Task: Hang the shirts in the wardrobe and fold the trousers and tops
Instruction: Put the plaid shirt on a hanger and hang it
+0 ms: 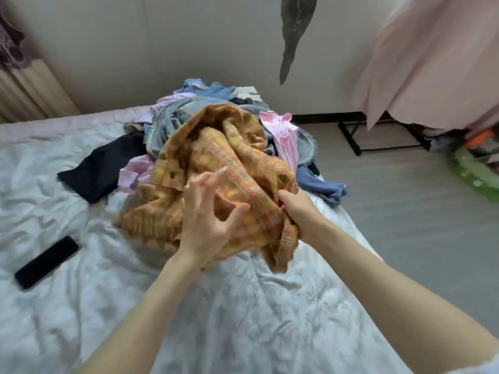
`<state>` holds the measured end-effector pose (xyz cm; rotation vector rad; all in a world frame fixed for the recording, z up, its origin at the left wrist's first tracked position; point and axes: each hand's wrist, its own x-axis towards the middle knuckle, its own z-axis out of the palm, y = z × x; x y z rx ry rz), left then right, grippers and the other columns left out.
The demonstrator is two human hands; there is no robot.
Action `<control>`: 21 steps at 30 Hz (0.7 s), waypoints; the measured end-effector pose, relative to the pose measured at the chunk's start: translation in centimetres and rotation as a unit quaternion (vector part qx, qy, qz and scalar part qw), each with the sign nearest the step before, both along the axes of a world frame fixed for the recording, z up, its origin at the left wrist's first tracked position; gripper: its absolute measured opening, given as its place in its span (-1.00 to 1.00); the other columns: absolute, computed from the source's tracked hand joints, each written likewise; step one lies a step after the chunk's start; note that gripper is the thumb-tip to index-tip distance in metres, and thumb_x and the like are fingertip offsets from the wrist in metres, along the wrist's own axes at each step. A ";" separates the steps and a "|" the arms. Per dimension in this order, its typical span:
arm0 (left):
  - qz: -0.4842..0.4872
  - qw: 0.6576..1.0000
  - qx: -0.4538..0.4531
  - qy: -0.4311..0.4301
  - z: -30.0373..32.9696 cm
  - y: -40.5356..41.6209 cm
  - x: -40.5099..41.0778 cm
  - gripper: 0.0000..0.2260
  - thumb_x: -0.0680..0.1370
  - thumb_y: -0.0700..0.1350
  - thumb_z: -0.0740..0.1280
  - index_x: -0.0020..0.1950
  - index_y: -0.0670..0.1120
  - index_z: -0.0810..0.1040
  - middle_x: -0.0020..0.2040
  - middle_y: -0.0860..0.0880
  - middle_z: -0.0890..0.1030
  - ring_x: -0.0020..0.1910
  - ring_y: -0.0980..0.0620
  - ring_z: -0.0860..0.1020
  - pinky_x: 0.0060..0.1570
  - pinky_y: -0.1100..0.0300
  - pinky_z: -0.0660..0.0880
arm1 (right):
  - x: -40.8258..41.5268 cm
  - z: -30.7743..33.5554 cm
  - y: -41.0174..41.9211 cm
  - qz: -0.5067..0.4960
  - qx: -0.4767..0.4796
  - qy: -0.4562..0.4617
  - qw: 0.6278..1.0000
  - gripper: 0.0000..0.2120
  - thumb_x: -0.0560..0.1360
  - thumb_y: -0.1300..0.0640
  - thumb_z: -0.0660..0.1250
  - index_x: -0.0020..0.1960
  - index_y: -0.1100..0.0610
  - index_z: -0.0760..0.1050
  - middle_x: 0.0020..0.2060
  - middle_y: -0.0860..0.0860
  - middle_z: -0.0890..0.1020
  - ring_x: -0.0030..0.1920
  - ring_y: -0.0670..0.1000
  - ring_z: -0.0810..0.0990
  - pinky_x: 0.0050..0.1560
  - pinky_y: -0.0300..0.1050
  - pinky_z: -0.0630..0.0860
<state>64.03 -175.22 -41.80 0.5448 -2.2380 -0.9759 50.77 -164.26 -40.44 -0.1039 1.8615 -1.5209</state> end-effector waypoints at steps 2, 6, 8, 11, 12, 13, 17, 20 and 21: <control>-0.042 0.992 0.090 -0.072 1.8 2.5 0.3 -0.13 0.23 0.52 0.16 0.44 0.19 0.02 0.46 -0.10 0.14 0.45 -0.02 0.09 0.44 0.01 0.03 | 1.2 1.7 6.3 -0.030 -0.023 0.021 0.999 -0.76 0.49 0.31 0.16 -0.25 0.12 0.52 -0.45 -0.04 0.62 -0.43 -0.14 0.58 -0.46 -0.32 0.47; -0.323 0.904 0.206 -0.190 2.6 12.4 0.7 -0.20 0.27 0.37 0.25 0.35 0.41 -0.18 0.44 0.22 0.12 0.43 0.23 0.12 0.45 0.24 0.06 | 5.4 5.2 18.9 -0.073 0.007 0.091 0.993 -0.49 0.48 0.35 0.14 -0.59 0.05 0.45 -0.65 -0.19 0.44 -0.61 -0.25 0.40 -0.56 -0.42 0.33; -0.426 0.833 0.262 -0.237 2.3 19.7 1.7 -0.36 0.37 0.27 0.28 0.35 0.43 0.00 0.33 0.30 0.28 0.26 0.36 0.29 0.25 0.50 0.19 | 7.6 6.7 25.7 -0.109 0.058 0.101 0.987 -0.50 0.47 0.34 0.12 -0.62 0.07 0.28 -0.69 -0.17 0.31 -0.63 -0.23 0.29 -0.58 -0.39 0.24; -0.468 0.787 0.305 -0.261 2.4 29.8 3.8 -0.85 0.53 0.08 0.28 0.05 0.07 0.52 -0.05 0.10 0.58 -0.10 0.18 0.53 -0.06 0.28 0.45 | 12.0 7.8 36.4 -0.229 0.091 0.071 0.967 -0.54 0.50 0.33 0.14 -0.55 0.08 0.29 -0.65 -0.17 0.35 -0.56 -0.21 0.33 -0.42 -0.27 0.29; -0.442 0.789 0.338 -0.259 2.3 31.5 4.1 -0.85 0.57 0.02 0.27 -0.05 -0.03 0.56 -0.16 0.07 0.60 -0.18 0.14 0.55 -0.17 0.27 0.46 | 13.4 8.1 38.3 -0.257 0.049 0.029 0.965 -0.52 0.54 0.27 0.15 -0.55 0.11 0.43 -0.59 -0.13 0.48 -0.47 -0.17 0.46 -0.35 -0.23 0.37; -0.415 0.785 0.382 -0.257 2.4 33.7 4.5 -0.81 0.58 -0.03 0.26 -0.08 -0.10 0.58 -0.21 0.04 0.63 -0.20 0.11 0.57 -0.20 0.26 0.49 | 15.2 8.3 40.8 -0.273 -0.023 -0.023 0.961 -0.56 0.56 0.17 0.16 -0.44 0.16 0.58 -0.45 -0.03 0.62 -0.33 -0.07 0.59 -0.27 -0.18 0.48; -0.375 0.684 0.548 -0.303 5.9 45.7 7.8 -0.83 0.57 -0.07 0.29 -0.11 -0.10 0.62 -0.20 -0.07 0.69 -0.17 0.01 0.66 -0.17 0.17 0.60 | 26.1 9.4 51.9 -0.310 -0.112 -0.066 0.942 -0.14 0.31 -0.16 0.47 0.48 -0.09 0.12 0.32 0.01 0.46 0.25 0.04 0.51 0.20 0.05 0.49; -0.452 0.621 0.538 -0.346 9.3 53.9 12.1 -0.83 0.58 -0.15 0.24 -0.14 -0.12 0.60 -0.24 -0.10 0.68 -0.21 -0.01 0.66 -0.15 0.13 0.61 | 34.0 9.2 55.9 -0.355 -0.032 0.051 0.933 0.02 0.30 0.07 0.53 0.47 -0.21 -0.12 0.29 -0.20 0.41 0.25 -0.19 0.47 0.23 -0.17 0.46; -0.489 0.597 0.529 -0.353 10.5 56.6 13.9 -0.82 0.59 -0.18 0.22 -0.14 -0.12 0.59 -0.29 -0.07 0.68 -0.27 0.03 0.66 -0.21 0.17 0.61 | 36.5 9.2 57.3 -0.401 0.005 0.095 0.911 -0.09 0.35 0.20 0.49 0.47 -0.12 -0.01 0.22 -0.22 0.47 0.19 -0.24 0.50 0.18 -0.27 0.47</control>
